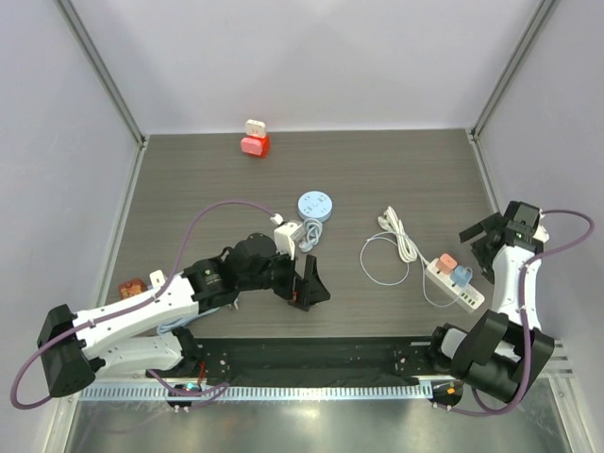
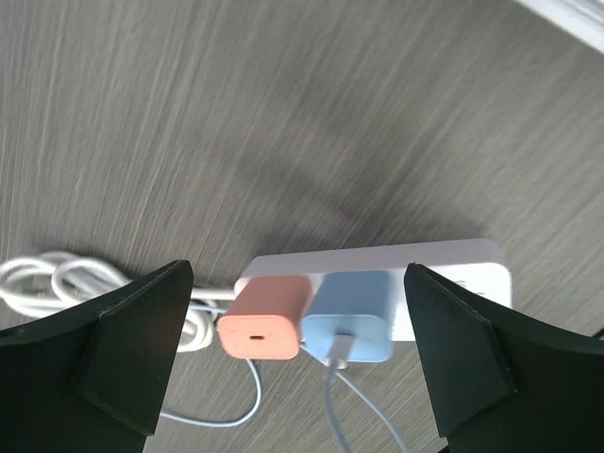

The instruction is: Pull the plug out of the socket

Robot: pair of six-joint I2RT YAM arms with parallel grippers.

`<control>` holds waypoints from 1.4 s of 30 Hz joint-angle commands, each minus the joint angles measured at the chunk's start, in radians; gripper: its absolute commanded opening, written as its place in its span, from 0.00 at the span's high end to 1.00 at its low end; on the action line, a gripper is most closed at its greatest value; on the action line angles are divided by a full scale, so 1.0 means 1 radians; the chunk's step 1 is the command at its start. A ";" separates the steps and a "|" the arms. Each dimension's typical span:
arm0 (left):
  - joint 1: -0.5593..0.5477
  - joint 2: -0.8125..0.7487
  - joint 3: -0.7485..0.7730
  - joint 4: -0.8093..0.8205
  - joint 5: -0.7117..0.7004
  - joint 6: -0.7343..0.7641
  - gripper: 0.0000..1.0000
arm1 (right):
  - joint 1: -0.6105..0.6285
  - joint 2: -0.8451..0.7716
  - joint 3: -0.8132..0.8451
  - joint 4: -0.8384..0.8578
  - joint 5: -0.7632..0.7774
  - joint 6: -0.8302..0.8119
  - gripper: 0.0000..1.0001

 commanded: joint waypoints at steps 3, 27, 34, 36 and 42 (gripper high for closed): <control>0.002 0.001 0.023 0.018 0.080 0.031 0.02 | -0.056 -0.068 -0.051 0.009 0.078 0.049 0.00; 0.002 0.259 0.186 0.135 0.009 -0.074 0.02 | 0.010 -0.202 -0.404 0.161 -0.394 0.226 0.00; 0.000 0.377 0.255 0.155 0.043 -0.102 0.06 | 0.139 -0.171 -0.430 0.250 -0.418 0.307 0.01; 0.000 0.386 0.253 0.202 0.058 -0.056 0.12 | 0.243 -0.157 -0.420 0.273 -0.403 0.338 0.00; 0.000 0.437 0.272 0.259 0.005 0.074 0.15 | 0.311 -0.151 -0.362 0.261 -0.374 0.317 0.00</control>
